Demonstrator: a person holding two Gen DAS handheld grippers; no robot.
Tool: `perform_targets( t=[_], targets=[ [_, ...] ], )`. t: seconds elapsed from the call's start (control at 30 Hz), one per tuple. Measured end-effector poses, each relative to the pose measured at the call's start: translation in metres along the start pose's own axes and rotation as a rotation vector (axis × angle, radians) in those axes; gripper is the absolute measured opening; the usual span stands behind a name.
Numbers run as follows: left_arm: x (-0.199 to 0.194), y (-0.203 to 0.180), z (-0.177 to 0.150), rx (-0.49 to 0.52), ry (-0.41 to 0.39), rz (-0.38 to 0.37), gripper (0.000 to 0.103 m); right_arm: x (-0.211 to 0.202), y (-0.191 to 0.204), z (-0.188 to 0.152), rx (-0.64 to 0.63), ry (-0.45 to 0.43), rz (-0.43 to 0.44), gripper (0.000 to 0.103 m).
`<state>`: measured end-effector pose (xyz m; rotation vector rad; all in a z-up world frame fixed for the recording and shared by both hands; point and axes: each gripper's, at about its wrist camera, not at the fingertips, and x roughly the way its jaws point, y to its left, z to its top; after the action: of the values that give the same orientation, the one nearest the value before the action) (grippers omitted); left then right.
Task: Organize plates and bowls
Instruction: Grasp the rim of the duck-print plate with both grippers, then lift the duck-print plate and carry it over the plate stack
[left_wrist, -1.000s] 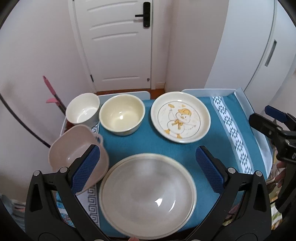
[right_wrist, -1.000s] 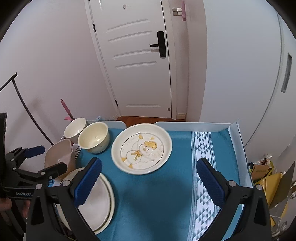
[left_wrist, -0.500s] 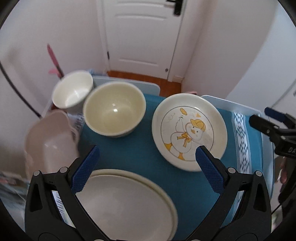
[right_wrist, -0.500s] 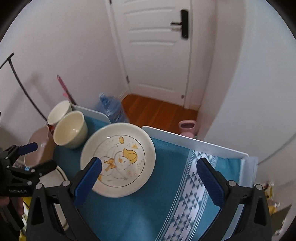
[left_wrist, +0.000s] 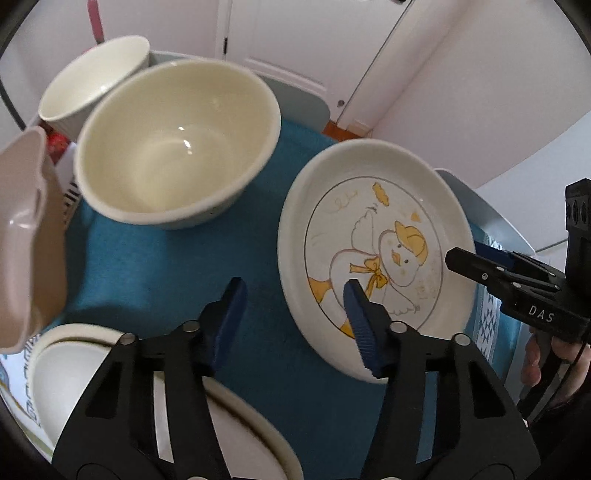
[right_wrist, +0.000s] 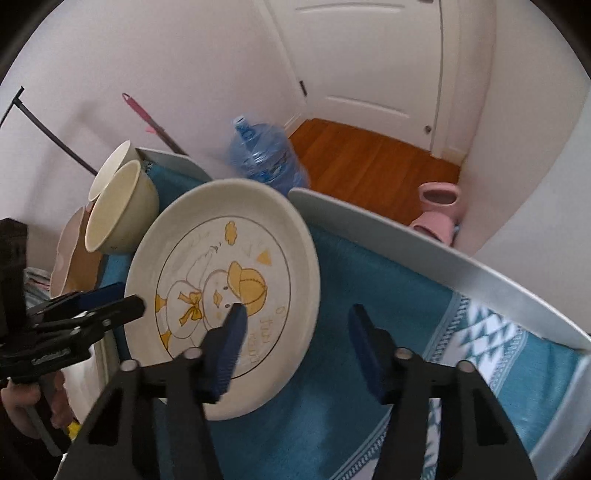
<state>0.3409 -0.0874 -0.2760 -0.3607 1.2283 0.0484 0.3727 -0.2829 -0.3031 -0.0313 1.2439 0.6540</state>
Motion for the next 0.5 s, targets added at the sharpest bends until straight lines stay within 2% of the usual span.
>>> perform_targets(
  t=[0.03,0.07,0.13,0.2,0.37,0.5],
  targets=[
    [0.0031,0.0000,0.0002,-0.003,0.002,0.000,0.042,0.0038,0.0002,-0.0004,-0.010,0.004,0.002,0.040],
    [0.0057,0.0000,0.0004,-0.006,0.005,-0.001,0.037,0.0059,0.0002,-0.0005,-0.016,0.005,0.005,0.033],
    [0.0101,0.0003,0.0010,-0.011,0.014,-0.008,0.034,0.0094,-0.0028,0.0007,-0.018,0.005,0.014,0.032],
    [0.0113,-0.0019,0.0007,0.002,0.003,0.004,0.024,0.0089,-0.0046,0.0018,-0.019,-0.002,0.019,0.028],
    [0.0093,-0.0010,0.0025,0.000,-0.009,-0.009,0.019,0.0113,-0.0049,0.0038,-0.042,-0.012,0.032,0.016],
    [0.0081,-0.0026,0.0005,0.010,-0.017,0.001,0.019,0.0111,-0.0066,0.0035,-0.041,-0.024,0.041,0.016]
  ],
)
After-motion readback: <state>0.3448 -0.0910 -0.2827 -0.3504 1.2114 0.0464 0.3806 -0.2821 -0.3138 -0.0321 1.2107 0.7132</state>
